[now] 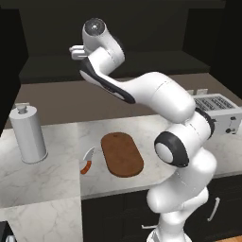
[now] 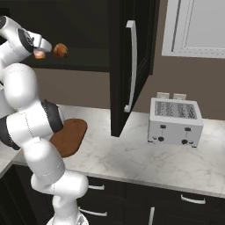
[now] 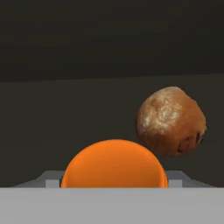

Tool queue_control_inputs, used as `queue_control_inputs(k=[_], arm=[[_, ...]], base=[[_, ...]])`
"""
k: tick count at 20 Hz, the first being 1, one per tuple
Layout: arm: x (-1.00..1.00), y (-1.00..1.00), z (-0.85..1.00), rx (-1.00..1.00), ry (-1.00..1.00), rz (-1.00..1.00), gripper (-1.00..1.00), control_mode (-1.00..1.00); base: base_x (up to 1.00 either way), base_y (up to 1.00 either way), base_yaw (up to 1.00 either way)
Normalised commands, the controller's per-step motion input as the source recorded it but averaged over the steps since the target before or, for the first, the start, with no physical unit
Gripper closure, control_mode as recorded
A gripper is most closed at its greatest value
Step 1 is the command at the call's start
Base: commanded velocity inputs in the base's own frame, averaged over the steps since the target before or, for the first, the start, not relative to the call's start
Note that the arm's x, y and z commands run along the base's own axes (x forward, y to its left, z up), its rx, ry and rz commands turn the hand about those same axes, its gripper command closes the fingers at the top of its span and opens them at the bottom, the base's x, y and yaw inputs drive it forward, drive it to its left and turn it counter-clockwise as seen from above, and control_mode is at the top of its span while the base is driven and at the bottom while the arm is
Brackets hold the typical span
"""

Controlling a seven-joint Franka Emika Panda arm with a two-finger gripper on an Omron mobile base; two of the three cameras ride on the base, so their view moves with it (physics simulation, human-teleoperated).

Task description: Pick the bread, place it on the cutting board, pick the jam, place it on the counter, and close the cabinet.

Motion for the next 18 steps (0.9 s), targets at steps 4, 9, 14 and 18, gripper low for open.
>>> queue_control_inputs(k=[4, 9, 14, 18], arm=[[-0.34, -0.29, 0.00, 0.03, 0.00, 0.00, 1.00, -1.00], [-0.42, -0.30, 0.00, 0.03, 0.00, 0.00, 1.00, -1.00], [-0.45, -0.28, -0.02, 0.02, 0.00, 0.00, 1.00, -1.00], [-0.43, -0.24, -0.08, 0.01, 0.00, 0.00, 1.00, -1.00]], base=[[0.00, 0.00, 0.00], [0.00, 0.00, 0.00], [0.00, 0.00, 0.00], [0.00, 0.00, 0.00]])
